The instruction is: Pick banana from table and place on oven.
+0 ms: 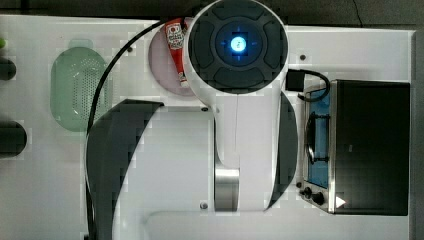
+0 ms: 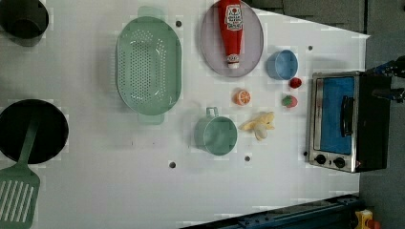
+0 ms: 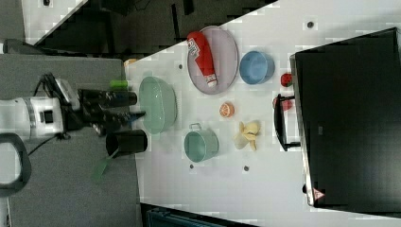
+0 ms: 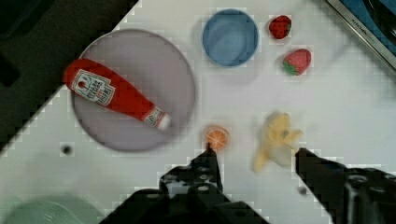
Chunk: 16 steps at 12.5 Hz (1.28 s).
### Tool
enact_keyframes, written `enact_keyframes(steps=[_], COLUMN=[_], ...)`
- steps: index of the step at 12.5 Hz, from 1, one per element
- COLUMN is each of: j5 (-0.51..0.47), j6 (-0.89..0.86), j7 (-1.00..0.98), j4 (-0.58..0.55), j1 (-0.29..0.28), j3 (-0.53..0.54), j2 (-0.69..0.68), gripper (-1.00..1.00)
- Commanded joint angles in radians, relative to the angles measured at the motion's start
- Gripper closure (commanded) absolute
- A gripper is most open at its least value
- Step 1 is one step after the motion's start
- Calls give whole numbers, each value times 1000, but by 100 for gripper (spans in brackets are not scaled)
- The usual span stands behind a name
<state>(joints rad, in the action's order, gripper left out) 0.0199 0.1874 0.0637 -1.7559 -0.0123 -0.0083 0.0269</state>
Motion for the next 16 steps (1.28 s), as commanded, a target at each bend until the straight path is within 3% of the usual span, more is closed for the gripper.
enact_keyframes(steps=[1, 3, 9, 16], j5=[-3, -3, -3, -3], j6=[-186, -186, -130, 207], j7=[41, 41, 41, 41], j4=[-191, -191, -257, -448], j1=[32, 32, 32, 32], j3=[-14, -13, -11, -12], j2=[368, 368, 306, 105], gripper=[-60, -99, -100, -100])
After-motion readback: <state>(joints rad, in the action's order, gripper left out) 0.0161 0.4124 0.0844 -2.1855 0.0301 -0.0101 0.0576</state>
